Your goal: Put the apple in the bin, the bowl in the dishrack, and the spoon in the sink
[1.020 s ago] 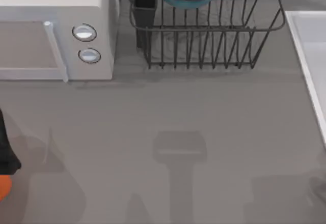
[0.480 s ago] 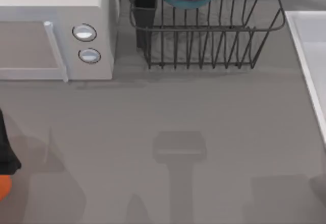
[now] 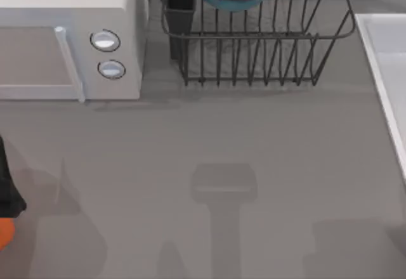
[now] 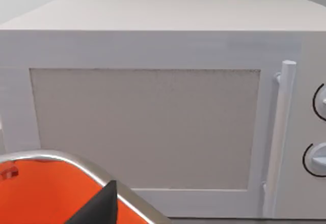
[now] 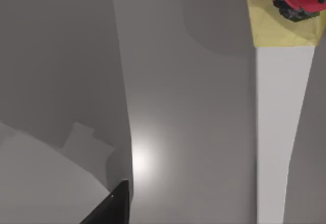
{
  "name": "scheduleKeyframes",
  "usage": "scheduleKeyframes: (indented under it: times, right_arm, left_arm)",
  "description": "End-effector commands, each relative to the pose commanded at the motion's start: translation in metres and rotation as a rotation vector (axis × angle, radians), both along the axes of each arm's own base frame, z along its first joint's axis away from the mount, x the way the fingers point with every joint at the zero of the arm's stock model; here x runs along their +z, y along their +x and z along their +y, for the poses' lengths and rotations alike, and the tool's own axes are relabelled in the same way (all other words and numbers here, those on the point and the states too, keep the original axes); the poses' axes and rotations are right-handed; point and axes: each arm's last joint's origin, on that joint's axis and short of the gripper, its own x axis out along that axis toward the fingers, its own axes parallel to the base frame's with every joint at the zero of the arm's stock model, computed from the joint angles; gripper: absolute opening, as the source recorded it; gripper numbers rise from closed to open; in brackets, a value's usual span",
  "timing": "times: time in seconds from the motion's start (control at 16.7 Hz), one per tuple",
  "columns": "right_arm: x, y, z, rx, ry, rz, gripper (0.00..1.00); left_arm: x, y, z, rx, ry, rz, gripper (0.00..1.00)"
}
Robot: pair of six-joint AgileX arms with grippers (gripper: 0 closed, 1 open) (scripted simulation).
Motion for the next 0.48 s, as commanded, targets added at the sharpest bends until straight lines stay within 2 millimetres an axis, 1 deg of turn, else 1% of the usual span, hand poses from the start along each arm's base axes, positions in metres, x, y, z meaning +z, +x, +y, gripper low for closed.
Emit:
scheduleKeyframes:
  times: [0.18, 0.24, 0.36, 0.48]
  right_arm:
    - [0.000, 0.000, 0.000, 0.000, 0.000, 0.000, 0.00]
    - [0.022, 0.002, 0.001, -0.031, -0.031, -0.017, 0.00]
    - [0.025, 0.004, 0.001, -0.034, -0.031, -0.019, 0.00]
    - [0.037, 0.007, -0.001, -0.039, -0.032, -0.023, 0.00]
  left_arm:
    - [0.000, 0.000, 0.000, 0.000, 0.000, 0.000, 1.00]
    - [0.000, 0.000, 0.000, 0.000, 0.000, 0.000, 1.00]
    - [0.000, 0.000, 0.000, 0.000, 0.000, 0.000, 1.00]
    - [0.000, 0.000, 0.000, 0.000, 0.000, 0.000, 1.00]
